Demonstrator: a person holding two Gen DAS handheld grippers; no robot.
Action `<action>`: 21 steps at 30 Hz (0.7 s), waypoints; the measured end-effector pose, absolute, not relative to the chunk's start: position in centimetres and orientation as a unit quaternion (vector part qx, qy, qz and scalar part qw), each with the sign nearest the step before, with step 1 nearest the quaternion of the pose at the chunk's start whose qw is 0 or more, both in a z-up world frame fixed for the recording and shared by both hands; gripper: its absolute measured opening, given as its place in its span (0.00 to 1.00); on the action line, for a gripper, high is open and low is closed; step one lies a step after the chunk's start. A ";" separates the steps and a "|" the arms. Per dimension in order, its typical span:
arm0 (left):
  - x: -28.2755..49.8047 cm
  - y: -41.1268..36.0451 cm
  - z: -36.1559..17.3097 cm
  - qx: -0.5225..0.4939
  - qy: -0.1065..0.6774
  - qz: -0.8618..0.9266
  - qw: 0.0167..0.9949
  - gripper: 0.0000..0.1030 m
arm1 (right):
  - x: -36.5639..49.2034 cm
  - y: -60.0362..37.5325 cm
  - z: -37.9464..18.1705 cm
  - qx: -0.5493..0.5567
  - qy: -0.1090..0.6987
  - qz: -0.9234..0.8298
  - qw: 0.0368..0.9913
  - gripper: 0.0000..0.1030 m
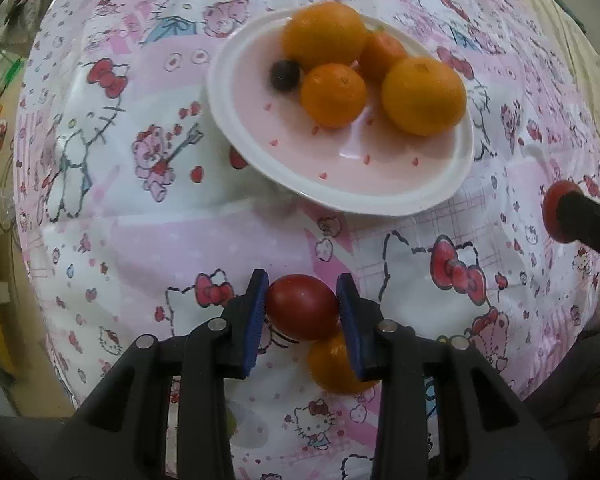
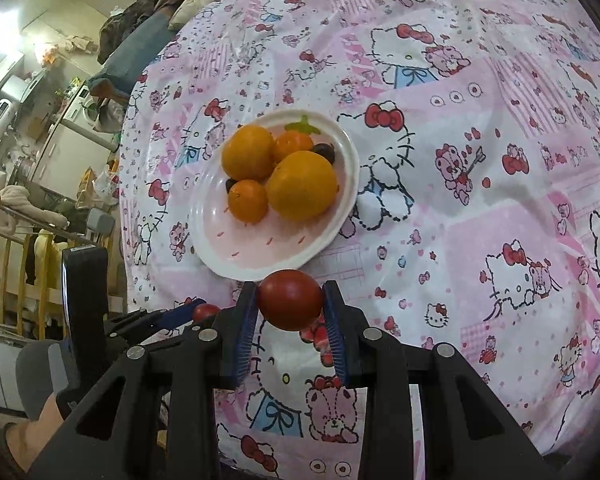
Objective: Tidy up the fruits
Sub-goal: 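Grasp another red cherry tomato with the left tool while the right holds its tomato, then lower both red cherry tomatoes onto the plate and open both tools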
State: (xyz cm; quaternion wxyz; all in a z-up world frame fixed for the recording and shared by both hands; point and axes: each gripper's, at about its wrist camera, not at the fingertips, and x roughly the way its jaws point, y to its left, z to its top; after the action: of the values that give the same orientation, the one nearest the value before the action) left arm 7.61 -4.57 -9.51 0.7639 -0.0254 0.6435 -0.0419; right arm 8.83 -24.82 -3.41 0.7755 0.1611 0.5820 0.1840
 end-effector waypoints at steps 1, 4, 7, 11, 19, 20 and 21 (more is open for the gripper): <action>7.5 -4.2 -9.1 -0.029 0.640 -0.041 0.767 0.30 | 8.8 -24.8 -3.3 0.161 0.581 0.184 0.776 0.33; 7.3 -3.6 -8.2 -0.036 0.629 -0.038 0.775 0.30 | 8.7 -24.6 -2.7 0.163 0.577 0.185 0.779 0.33; 7.1 -2.5 -6.9 -0.044 0.613 -0.031 0.788 0.30 | 8.7 -24.6 -1.9 0.169 0.569 0.188 0.783 0.33; 6.3 -2.0 -4.6 -0.022 0.578 -0.017 0.816 0.30 | 8.9 -24.8 -0.5 0.175 0.552 0.191 0.793 0.33; 8.0 0.5 -1.8 -0.036 0.554 -0.005 0.832 0.30 | 9.5 -24.9 2.0 0.179 0.515 0.214 0.811 0.33; 8.0 0.6 -1.5 -0.039 0.552 -0.003 0.833 0.30 | 9.6 -24.8 2.3 0.178 0.511 0.217 0.812 0.33; 8.2 0.8 -1.0 -0.038 0.548 -0.002 0.835 0.30 | 9.8 -24.7 2.6 0.179 0.507 0.223 0.813 0.33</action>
State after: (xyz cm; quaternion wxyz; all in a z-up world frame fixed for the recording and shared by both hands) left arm 8.20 0.84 -0.99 0.8354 -0.0384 0.5483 -0.0022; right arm 9.77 -24.71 2.60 0.8133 0.1790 0.5066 0.2231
